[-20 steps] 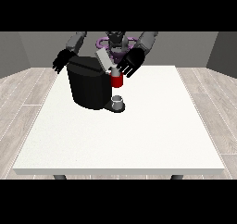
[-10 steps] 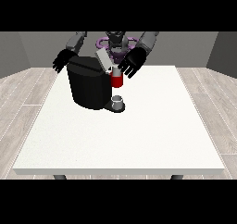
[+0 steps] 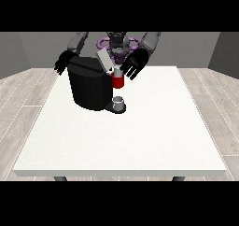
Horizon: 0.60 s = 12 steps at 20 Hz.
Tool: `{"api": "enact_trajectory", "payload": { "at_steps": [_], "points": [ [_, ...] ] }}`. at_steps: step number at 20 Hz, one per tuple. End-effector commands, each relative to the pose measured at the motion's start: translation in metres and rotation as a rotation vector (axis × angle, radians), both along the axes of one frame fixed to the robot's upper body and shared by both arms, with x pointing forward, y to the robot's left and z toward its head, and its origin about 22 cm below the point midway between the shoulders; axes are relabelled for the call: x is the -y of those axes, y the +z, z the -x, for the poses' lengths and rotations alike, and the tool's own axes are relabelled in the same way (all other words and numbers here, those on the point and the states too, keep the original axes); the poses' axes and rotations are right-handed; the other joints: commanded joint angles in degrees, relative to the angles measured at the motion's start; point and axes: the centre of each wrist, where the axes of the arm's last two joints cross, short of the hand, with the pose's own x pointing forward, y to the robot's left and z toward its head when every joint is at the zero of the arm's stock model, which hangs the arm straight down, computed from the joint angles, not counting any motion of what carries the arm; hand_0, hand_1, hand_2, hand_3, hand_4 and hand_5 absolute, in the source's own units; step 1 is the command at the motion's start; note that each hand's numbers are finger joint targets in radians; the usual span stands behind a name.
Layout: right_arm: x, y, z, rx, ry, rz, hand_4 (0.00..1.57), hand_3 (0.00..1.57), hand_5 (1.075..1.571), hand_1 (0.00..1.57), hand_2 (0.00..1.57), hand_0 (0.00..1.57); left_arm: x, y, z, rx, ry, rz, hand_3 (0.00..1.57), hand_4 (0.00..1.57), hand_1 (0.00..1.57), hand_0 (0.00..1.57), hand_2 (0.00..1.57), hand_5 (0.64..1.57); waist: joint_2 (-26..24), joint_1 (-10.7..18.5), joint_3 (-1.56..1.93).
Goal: Insert the coffee pod into the coffee machine and close the lid
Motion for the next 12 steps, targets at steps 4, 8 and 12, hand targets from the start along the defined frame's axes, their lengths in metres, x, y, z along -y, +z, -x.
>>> {"api": "enact_trajectory", "payload": {
  "at_steps": [4,8,12],
  "points": [
    [0.007,-0.012,0.002,-0.027,-0.050,0.027,0.36,0.00,1.571,0.00,0.00,0.00,0.013,-0.023,0.000,-0.089,-0.042,-0.106,0.00,0.00,0.00,0.00,0.00,1.571,-1.2,1.2,-0.19],
    [0.028,-0.005,-0.004,-0.035,-0.033,0.002,0.39,0.00,1.571,0.00,0.00,0.00,0.012,-0.009,-0.001,-0.105,-0.035,-0.128,0.00,0.00,0.00,0.00,0.00,1.571,-2.7,1.2,-0.18],
    [0.007,-0.011,-0.001,-0.027,-0.036,-0.001,0.42,0.00,1.571,0.00,0.00,0.00,0.011,-0.027,0.001,-0.088,-0.059,-0.108,0.00,0.00,0.00,0.00,0.00,1.571,-1.9,2.5,-0.20]
  ]
}}
